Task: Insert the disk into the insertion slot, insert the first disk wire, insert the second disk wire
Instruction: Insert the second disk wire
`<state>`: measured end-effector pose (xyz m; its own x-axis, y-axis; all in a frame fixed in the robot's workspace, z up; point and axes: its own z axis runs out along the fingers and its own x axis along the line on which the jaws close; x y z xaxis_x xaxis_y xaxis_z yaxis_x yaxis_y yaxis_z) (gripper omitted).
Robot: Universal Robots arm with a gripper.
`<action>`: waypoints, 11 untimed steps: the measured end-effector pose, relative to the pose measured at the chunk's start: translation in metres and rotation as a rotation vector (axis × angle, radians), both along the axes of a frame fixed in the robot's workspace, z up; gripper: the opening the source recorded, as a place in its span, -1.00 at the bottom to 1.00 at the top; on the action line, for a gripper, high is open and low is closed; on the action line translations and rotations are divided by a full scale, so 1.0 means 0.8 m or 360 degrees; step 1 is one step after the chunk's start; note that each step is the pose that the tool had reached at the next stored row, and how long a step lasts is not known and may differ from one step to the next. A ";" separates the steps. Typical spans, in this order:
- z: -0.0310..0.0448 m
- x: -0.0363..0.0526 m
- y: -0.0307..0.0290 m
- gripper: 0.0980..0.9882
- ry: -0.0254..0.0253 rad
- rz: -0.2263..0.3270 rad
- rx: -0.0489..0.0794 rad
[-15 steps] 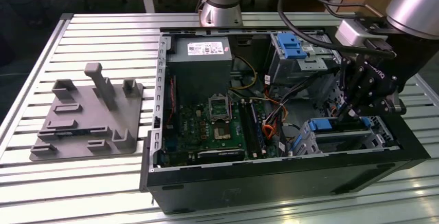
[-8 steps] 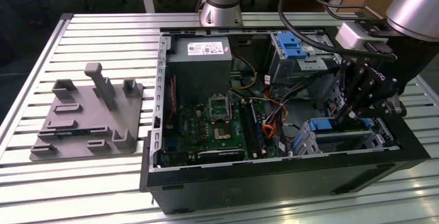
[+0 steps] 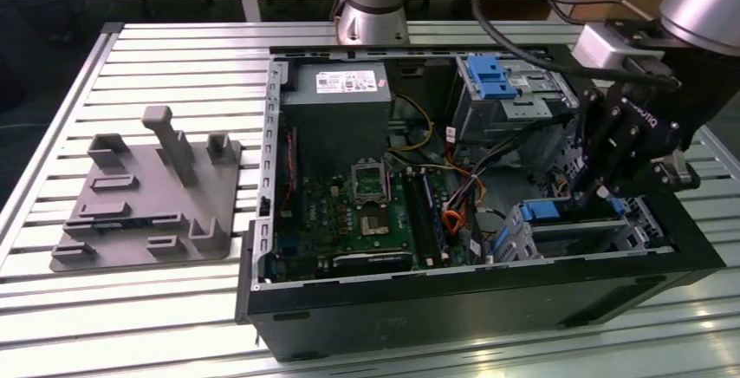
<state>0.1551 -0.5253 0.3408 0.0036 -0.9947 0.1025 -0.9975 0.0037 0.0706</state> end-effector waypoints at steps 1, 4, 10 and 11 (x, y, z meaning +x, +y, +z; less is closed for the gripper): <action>0.0050 0.000 0.0007 -0.59 -0.00011 0.0000 0.0000; 0.0213 0.000 0.0033 -0.59 -0.00034 0.0000 0.0000; 0.0554 0.000 0.0100 -0.62 -0.00081 -0.0007 0.0000; 0.0611 0.000 0.0112 -0.77 -0.00092 -0.0008 0.0000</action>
